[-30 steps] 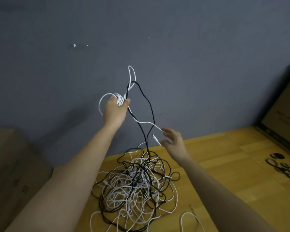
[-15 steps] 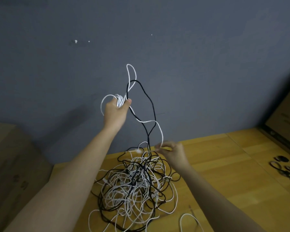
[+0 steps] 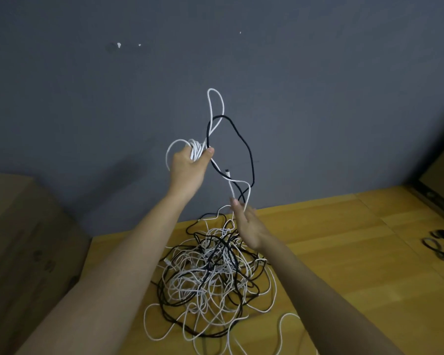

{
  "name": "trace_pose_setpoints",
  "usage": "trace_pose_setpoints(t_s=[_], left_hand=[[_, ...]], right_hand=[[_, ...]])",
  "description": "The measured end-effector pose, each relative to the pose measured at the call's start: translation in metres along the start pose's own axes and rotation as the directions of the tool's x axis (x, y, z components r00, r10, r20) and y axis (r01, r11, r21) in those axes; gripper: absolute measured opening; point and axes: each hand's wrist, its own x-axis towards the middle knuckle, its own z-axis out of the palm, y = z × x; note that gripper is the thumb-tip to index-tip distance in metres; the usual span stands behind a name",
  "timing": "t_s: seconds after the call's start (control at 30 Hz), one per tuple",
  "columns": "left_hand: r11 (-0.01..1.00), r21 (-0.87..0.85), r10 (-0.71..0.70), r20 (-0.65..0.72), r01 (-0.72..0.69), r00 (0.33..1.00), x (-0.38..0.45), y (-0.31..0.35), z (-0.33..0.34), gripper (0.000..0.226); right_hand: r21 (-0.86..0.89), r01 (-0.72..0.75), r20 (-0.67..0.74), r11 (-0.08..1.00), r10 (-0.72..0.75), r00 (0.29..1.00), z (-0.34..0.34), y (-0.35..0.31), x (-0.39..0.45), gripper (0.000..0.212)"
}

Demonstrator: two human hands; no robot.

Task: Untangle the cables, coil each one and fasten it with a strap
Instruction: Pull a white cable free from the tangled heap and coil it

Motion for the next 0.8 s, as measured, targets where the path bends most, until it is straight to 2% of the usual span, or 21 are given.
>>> trace_pose_setpoints(t_s=[0.03, 0.1, 0.2, 0.27, 0.33, 0.4, 0.5, 0.63, 0.67, 0.73, 0.8], left_hand=[[1.0, -0.004, -0.003, -0.002, 0.003, 1.0, 0.0, -0.001, 0.0, 0.032], [1.0, -0.016, -0.009, -0.003, 0.009, 1.0, 0.0, -0.001, 0.0, 0.034], [1.0, -0.022, -0.009, 0.014, 0.009, 1.0, -0.002, 0.004, 0.004, 0.031], [0.999, -0.035, -0.002, 0.032, 0.004, 0.999, -0.004, 0.007, 0.007, 0.034], [0.999, -0.038, -0.007, 0.046, 0.009, 0.999, -0.006, 0.009, 0.009, 0.032], [0.997, -0.067, -0.024, 0.049, 0.027, 0.999, -0.006, 0.009, 0.008, 0.03], [0.988, -0.14, -0.055, 0.066, 0.064, 0.996, -0.007, 0.011, 0.01, 0.025], [0.973, -0.209, -0.071, 0.123, 0.096, 0.99, -0.011, 0.019, 0.015, 0.022], [0.974, -0.206, -0.067, 0.14, 0.096, 0.988, -0.012, 0.021, 0.015, 0.022], [0.979, -0.176, -0.067, 0.175, 0.098, 0.982, -0.013, 0.022, 0.015, 0.025], [0.987, -0.131, -0.064, 0.187, 0.089, 0.98, -0.013, 0.02, 0.013, 0.026]], right_hand=[[-0.108, 0.077, -0.09, 0.991, -0.086, 0.992, 0.001, 0.003, -0.001, 0.066], [-0.245, 0.194, -0.255, 0.95, -0.256, 0.932, 0.002, 0.007, -0.002, 0.053], [-0.393, 0.175, -0.411, 0.903, -0.343, 0.845, 0.007, 0.012, 0.001, 0.05], [-0.383, 0.175, -0.526, 0.907, -0.369, 0.766, 0.008, 0.013, 0.006, 0.047], [-0.23, 0.202, -0.63, 0.952, -0.304, 0.715, 0.003, 0.006, 0.006, 0.039], [-0.116, 0.181, -0.603, 0.977, -0.214, 0.768, -0.004, -0.001, 0.007, 0.033], [-0.219, 0.15, -0.449, 0.964, -0.237, 0.862, -0.006, -0.006, 0.016, 0.039], [-0.206, 0.297, -0.271, 0.932, -0.346, 0.898, 0.002, -0.012, 0.024, 0.044], [-0.258, 0.281, -0.247, 0.924, -0.344, 0.906, 0.003, -0.013, 0.024, 0.049], [-0.487, 0.144, -0.214, 0.861, -0.278, 0.937, 0.006, -0.013, 0.026, 0.058], [-0.628, 0.011, -0.26, 0.778, -0.223, 0.939, 0.008, -0.01, 0.034, 0.063]])
